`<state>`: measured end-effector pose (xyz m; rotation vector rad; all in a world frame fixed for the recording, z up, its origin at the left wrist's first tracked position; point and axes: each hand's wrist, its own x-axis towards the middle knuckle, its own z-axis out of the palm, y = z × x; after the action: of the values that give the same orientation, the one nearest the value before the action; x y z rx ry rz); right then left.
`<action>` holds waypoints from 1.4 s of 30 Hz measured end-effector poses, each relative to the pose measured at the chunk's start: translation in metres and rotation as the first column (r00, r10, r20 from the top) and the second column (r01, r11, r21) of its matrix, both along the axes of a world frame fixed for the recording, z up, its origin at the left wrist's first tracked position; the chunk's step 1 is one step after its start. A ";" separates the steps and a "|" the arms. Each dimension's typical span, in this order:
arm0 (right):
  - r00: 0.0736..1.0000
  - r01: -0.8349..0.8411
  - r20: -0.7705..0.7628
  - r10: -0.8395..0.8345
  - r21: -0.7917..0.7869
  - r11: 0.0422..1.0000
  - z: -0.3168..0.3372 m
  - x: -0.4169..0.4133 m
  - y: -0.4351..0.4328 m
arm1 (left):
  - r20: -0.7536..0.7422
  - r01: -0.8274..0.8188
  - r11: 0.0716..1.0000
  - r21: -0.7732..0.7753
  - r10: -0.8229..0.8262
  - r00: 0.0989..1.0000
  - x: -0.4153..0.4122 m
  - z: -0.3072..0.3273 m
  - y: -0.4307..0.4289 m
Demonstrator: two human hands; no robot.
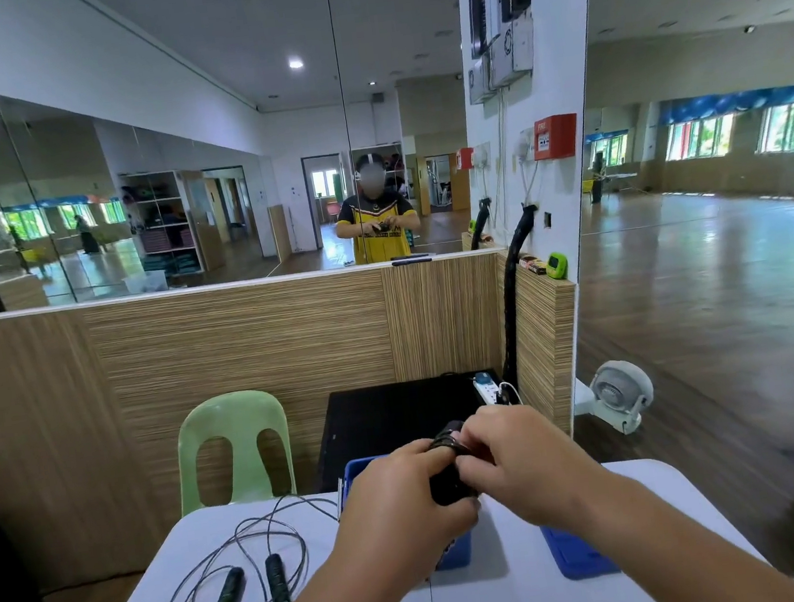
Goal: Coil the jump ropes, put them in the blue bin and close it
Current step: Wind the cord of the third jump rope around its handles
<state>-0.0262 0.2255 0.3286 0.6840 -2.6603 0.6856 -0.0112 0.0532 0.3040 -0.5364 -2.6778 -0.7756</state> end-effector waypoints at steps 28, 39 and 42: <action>0.998 -0.058 -0.033 0.055 -0.109 0.992 -0.011 0.006 0.006 | 0.039 0.013 0.987 0.161 -0.020 0.999 0.012 -0.006 -0.015; 0.973 -0.049 -0.211 0.090 0.191 0.980 -0.004 0.005 0.005 | 0.113 0.052 0.977 0.208 -0.077 0.991 0.010 -0.006 -0.012; 0.949 -0.003 -0.307 0.066 0.199 0.980 -0.012 0.004 0.003 | 0.098 0.038 0.971 0.237 -0.063 0.993 0.010 -0.005 -0.008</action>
<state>-0.0220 0.2286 0.3169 0.8183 -2.4427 0.2931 -0.0007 0.0454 0.2985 -0.5179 -2.6236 -1.1465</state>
